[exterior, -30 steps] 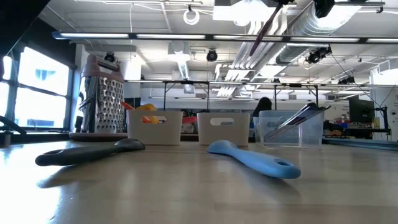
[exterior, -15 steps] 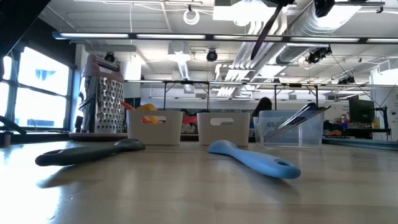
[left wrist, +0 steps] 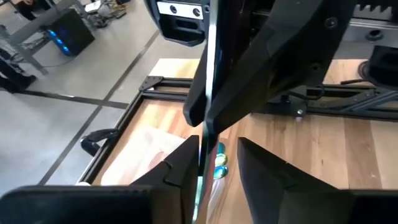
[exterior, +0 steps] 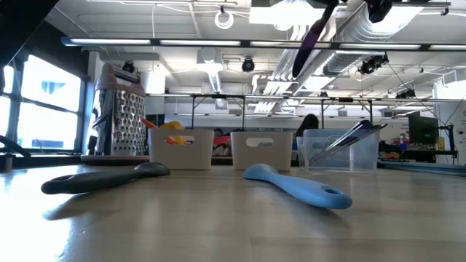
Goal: Pick & Place Kitchen Items
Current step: Put the blue table knife into the transparent bin
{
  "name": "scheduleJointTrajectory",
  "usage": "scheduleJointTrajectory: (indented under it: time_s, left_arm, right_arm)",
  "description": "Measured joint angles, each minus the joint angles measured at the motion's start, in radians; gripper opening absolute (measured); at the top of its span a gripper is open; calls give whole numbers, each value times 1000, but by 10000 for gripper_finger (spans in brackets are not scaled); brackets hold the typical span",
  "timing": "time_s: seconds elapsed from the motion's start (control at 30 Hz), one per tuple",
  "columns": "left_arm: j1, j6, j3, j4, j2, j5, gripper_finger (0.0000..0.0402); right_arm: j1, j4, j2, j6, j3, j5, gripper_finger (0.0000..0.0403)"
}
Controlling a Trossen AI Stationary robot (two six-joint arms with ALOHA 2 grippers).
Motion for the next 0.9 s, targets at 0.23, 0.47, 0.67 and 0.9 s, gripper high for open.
scheduleJointTrajectory:
  time_s: [0.23,0.47,0.67,0.9]
  left_arm:
    - [1,-54,1,-60,-1,43,110]
    - [-3,-198,1,-258,-1,89,111]
    - [0,-325,1,-441,-1,209,111]
    - [0,-404,1,-559,-1,434,112]
  right_arm:
    - [1,-27,-5,4,0,-8,5]
    - [0,-217,-69,73,0,77,5]
    - [-1,-282,-126,66,0,296,5]
    - [-45,-399,-144,-26,1,339,6]
